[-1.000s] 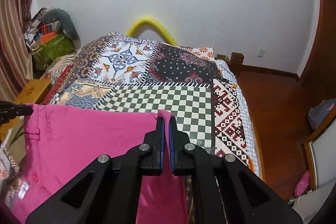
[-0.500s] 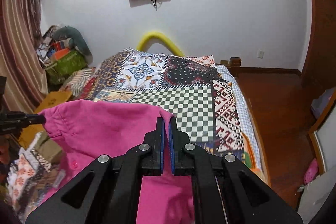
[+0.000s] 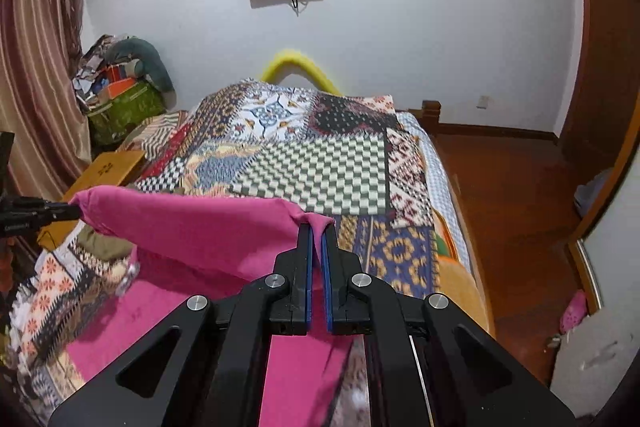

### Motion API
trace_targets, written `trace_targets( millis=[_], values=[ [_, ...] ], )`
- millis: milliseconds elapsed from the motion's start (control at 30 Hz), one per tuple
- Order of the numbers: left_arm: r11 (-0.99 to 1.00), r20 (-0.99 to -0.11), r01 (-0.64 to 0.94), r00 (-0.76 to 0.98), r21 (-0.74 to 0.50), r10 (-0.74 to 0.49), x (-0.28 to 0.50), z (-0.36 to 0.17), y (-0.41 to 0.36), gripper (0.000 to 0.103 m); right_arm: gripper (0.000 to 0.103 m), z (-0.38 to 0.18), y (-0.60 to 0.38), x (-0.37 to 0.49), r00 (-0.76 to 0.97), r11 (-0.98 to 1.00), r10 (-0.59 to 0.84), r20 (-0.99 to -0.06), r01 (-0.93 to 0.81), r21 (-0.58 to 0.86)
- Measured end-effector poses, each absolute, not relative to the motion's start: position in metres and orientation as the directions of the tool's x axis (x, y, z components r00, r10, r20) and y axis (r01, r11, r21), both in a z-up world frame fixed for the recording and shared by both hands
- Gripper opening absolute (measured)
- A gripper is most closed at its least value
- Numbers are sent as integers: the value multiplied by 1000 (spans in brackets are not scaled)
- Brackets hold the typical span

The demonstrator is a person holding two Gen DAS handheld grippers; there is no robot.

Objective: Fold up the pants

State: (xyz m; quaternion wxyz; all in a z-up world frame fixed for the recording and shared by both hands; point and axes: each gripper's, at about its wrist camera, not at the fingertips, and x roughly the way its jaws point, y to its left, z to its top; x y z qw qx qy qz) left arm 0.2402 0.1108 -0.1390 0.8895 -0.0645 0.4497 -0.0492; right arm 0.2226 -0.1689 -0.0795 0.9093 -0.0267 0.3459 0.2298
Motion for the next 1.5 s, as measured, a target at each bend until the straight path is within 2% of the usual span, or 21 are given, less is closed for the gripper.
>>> trace_targets(
  millis=[300,800,1133,1367,1500],
  values=[
    [994,-812,87,574,-69,-106,199,-155,87,3,3,-100,-181,182,630,898,381,-676,-427,108],
    [989,-858,60,493,-132,-144,159,-206,82,3,4,-156,-193,137,522,898,375,-766,-409,161],
    [989,-852,68,503,-131,-147,141,-202,80,3,4,-184,-201,116,468,914,321,-823,-382,139],
    [987,-827,137,542,-88,-149,139,-179,59,3,5,-170,-208,106,474,914,309,-824,-387,119],
    [979,-839,198,523,-50,-149,145,-179,35,14,13,-153,-197,101,494,895,335,-802,-434,106]
  ],
)
